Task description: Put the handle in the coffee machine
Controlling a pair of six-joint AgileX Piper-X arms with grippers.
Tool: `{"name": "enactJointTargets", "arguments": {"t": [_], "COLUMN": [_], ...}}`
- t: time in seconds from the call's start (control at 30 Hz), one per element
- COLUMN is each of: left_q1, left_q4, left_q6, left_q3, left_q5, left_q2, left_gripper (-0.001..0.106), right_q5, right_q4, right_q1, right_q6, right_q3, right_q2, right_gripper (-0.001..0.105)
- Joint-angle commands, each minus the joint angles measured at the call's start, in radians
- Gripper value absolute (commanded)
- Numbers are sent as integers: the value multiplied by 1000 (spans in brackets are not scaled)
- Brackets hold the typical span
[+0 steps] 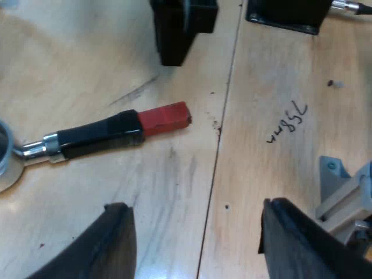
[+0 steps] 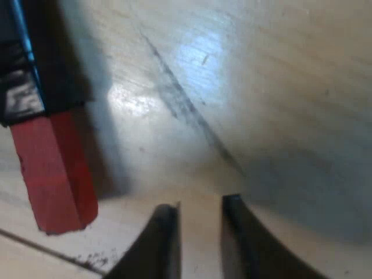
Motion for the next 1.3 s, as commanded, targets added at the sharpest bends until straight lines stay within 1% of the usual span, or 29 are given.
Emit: {"name": "enactJointTargets", "arguments": {"t": [0.03, 0.17, 0.33, 0.37, 0.4, 0.47, 0.57, 0.67, 0.77, 0.87, 0.9, 0.97, 1.13, 1.3], "left_q1": [-4, -4, -4, -4, -4, -4, -4, -4, -4, -4, -4, -4, -4, -4], "left_q4": [-10, -10, -10, -10, -10, -2, -2, -2, 88, 111, 110, 111, 113, 168], "left_q6": [6, 6, 6, 6, 6, 6, 6, 6, 6, 0, 0, 5, 6, 6], "left_q3": [-4, -4, -4, -4, -4, -4, -4, -4, -4, -10, -12, -18, -31, -44], "left_q5": [26, 27, 25, -2, -14, -83, -91, -91, -87, -102, -109, -127, -128, -133], "left_q2": [0, 0, 0, 0, 0, 0, 0, 0, 0, 0, 0, 0, 0, 0], "left_gripper": [51, 51, 51, 51, 51, 51, 51, 51, 51, 51, 51, 51, 51, 51], "right_q5": [54, 64, 55, 48, 39, 13, 11, 7, 10, 10, 12, 20, 26, 10], "right_q4": [-70, -130, -130, -131, -131, -134, -133, -133, -147, -173, -180, -206, -242, -274], "right_q1": [2, 2, 2, 2, 2, 2, 2, 5, 45, 99, 106, 139, 174, 178], "right_q6": [-30, -35, -35, -35, -35, -18, 1, 4, 4, 8, 14, 55, 118, 157], "right_q3": [11, 11, 11, 11, 11, 11, 11, 7, 6, 6, 6, 6, 6, 6], "right_q2": [1, 1, 43, 60, 69, 105, 138, 159, 174, 183, 186, 197, 228, 244], "right_gripper": [0, 0, 0, 0, 0, 0, 0, 0, 0, 0, 0, 0, 0, 0]}}
